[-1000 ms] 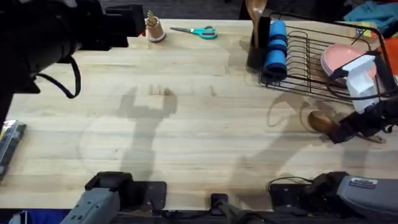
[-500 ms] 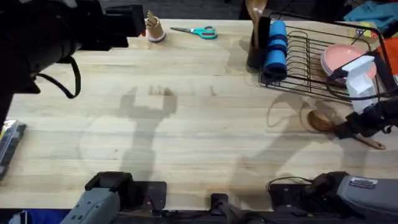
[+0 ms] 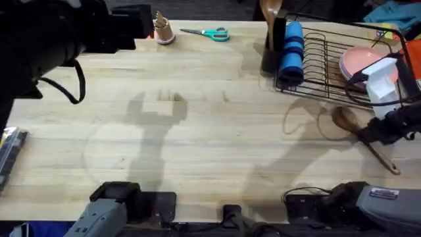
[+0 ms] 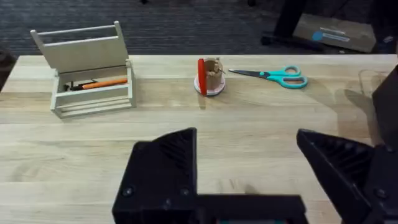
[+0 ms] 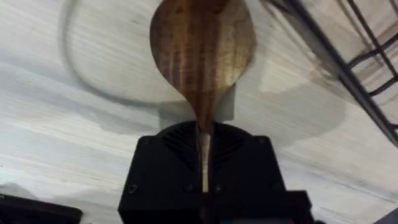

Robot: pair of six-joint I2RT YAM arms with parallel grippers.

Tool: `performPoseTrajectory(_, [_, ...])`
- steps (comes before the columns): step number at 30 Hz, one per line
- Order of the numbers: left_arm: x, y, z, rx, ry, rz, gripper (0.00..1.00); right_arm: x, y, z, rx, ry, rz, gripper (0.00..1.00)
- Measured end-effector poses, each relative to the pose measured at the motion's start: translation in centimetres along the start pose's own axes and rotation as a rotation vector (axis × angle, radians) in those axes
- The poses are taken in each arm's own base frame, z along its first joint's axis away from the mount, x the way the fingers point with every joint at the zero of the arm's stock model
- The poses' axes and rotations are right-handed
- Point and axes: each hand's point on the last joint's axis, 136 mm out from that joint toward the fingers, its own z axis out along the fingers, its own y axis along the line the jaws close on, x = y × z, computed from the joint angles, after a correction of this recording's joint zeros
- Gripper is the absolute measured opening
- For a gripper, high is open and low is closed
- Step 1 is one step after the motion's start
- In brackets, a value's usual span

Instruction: Pick up the spoon on the table one by one and put them onto the rack

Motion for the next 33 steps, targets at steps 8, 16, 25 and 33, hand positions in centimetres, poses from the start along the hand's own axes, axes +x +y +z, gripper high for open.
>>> performPoseTrajectory(8, [0.0,0.0,0.0,0.000,0.000,0.000,0.993,0.0,0.0,0.0,0.001,-0.001,0.000,0.040])
performPoseTrajectory(16, [0.0,0.0,0.0,0.000,0.000,0.000,0.993,-0.3,0.1,-0.1,0.009,0.013,-0.024,0.032])
performPoseTrajectory(25, [0.0,0.0,0.0,0.000,0.000,0.000,0.993,-2.0,1.3,-0.3,0.024,0.043,-0.135,0.031])
performPoseTrajectory(33, [0.0,0.0,0.0,0.000,0.000,0.000,0.993,-4.0,4.1,-1.1,-0.005,0.003,-0.241,0.032])
